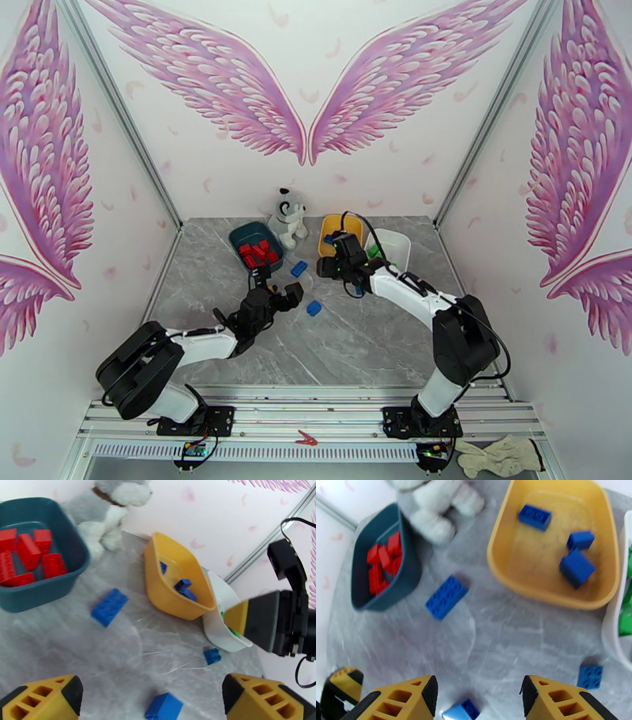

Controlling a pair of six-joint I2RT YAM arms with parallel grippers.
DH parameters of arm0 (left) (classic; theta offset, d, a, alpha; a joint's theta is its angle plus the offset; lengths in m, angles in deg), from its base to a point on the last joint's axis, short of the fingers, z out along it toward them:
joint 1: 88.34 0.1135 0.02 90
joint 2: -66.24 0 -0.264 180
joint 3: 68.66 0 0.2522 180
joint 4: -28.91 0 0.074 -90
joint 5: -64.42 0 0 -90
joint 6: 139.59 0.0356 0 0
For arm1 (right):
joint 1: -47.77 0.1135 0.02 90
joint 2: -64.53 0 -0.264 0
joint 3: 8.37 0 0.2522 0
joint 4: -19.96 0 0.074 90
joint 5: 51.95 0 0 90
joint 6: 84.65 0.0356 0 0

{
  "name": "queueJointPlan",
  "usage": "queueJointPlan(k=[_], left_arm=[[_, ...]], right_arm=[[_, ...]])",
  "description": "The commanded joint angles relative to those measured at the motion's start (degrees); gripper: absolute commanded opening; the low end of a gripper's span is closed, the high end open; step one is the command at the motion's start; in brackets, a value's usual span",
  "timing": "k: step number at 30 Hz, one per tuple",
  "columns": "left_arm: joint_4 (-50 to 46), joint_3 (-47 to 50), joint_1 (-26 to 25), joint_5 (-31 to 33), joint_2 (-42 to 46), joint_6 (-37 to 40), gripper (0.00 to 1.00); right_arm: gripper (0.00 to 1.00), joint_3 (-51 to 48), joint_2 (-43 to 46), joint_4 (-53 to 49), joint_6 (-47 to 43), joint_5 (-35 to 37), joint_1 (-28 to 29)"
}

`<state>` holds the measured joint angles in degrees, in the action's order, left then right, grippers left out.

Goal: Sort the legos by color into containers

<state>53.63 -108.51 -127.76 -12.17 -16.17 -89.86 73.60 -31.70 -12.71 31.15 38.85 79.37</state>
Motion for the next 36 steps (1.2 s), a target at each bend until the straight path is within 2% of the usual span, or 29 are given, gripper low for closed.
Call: queueJointPlan(k=[1, 9, 19, 25, 36], left_arm=[[-3.29, 3.80, -0.53, 4.23, 5.24, 0.51, 0.99], [-8.19, 12.99, -3.04, 8.43, 16.55, -1.51, 0.99], [-16.66, 21.70, -6.63, 12.86, 30.77, -4.93, 0.99], [-18.86, 23.74, -6.96, 13.34, 34.28, -5.94, 0.99], [-19.06, 24.24, -7.05, 13.93, 34.78, -6.03, 0.99]], right_arm=[[0.66, -4.85, 3.10, 3.14, -0.28, 0.30, 3.27], [0.70, -14.29, 5.79, 7.46, 2.88, 2.30, 11.15], [0.68, -14.45, -0.91, 8.63, 5.58, 6.29, 16.81], [0.70, -12.80, -4.61, 7.79, 6.68, 9.53, 17.83], [0.73, -6.74, -10.95, 5.78, 6.60, 12.71, 17.81]])
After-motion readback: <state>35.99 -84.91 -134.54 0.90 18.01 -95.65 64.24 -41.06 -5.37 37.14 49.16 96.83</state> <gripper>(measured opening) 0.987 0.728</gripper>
